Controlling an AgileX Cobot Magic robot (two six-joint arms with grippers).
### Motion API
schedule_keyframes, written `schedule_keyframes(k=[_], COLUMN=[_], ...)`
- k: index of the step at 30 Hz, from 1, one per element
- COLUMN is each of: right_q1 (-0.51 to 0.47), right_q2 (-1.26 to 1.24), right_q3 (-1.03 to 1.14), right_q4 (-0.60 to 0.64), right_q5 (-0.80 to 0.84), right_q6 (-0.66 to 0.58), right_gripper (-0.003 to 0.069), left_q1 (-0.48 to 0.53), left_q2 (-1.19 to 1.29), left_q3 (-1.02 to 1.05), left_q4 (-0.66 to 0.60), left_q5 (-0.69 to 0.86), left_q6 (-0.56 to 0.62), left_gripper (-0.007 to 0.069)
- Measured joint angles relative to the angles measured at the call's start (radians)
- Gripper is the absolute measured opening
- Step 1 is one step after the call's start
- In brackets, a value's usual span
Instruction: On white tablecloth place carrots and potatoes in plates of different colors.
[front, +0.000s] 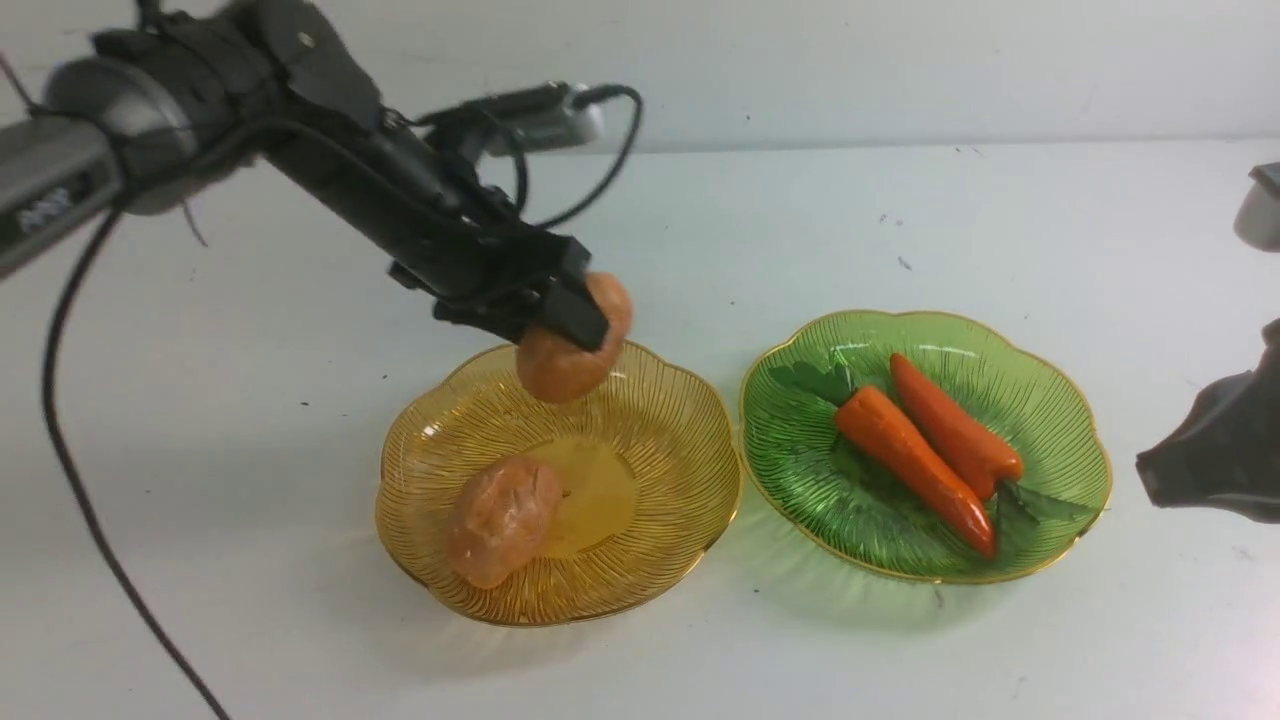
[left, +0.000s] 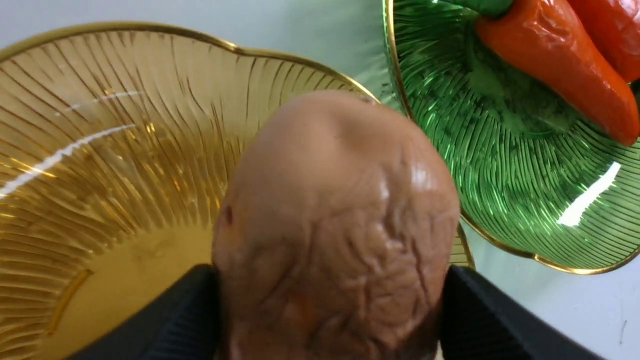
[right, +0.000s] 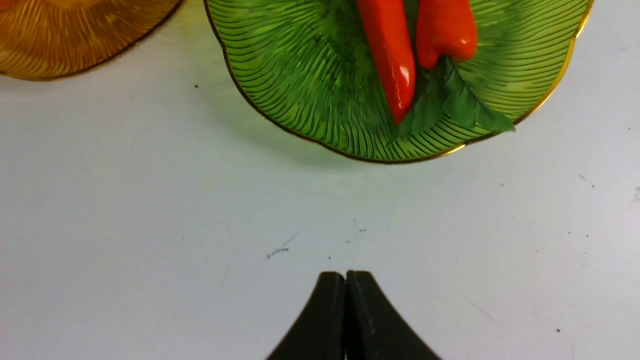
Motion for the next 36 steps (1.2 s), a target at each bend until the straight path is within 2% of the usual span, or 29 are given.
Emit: schedule_keyframes(k=[2, 5, 7, 9, 12, 16, 18, 21, 24, 31, 36], right_q1=[0.000, 0.000, 0.000, 0.000, 0.000, 0.000, 0.000, 0.000, 0.000, 0.000, 0.000], right_q2=[-0.068, -0.206, -0.300, -0.436, -0.611, -0.860, -0.937, -0.979, -0.982, -0.983, -0.983], right_q3=[0.000, 0.000, 0.000, 0.000, 0.031, 0.265, 0.411, 0.547, 0.602, 0.648, 0.659], right_q4=[0.005, 0.008, 0.008, 0.003, -0.003, -0.003, -0.003, -0.003, -0.002, -0.002, -0.002], right_q5=[0.030, 0.054, 0.058, 0.066, 0.045, -0.268, -0.477, -0.717, -0.826, -0.849, -0.830], right_q6=[0.000, 0.000, 0.000, 0.000, 0.000, 0.000, -0.002, -0.004, -0.004, -0.004, -0.004], right_gripper=[-0.0015, -0.0015, -0.0015, -0.0015, -0.0015, -0.0015, -0.0015, -0.0015, -0.0015, -0.0015, -0.0015], left_q1=[-0.001, 0.009, 0.020, 0.027, 0.030, 0.030, 0.030, 0.034, 0.037, 0.039, 0.053], left_q2=[0.001, 0.000, 0.000, 0.000, 0.000, 0.000, 0.000, 0.000, 0.000, 0.000, -0.016], left_q3=[0.000, -0.001, -0.002, -0.009, -0.043, -0.110, -0.142, -0.173, -0.203, -0.222, -0.310], left_q4=[-0.002, -0.003, -0.003, 0.000, 0.004, 0.022, 0.031, 0.037, 0.039, 0.053, 0.091], left_q5=[0.000, 0.001, 0.008, 0.034, 0.082, 0.118, 0.131, 0.131, 0.131, 0.130, 0.139], left_q6=[-0.020, -0.034, -0.038, -0.041, -0.062, -0.077, -0.077, -0.077, -0.077, -0.082, -0.149], left_gripper=[0.0589, 0.0643, 0.0643, 0.0609, 0.0458, 0.0146, 0.0035, 0.0005, -0.0003, -0.0003, -0.0003])
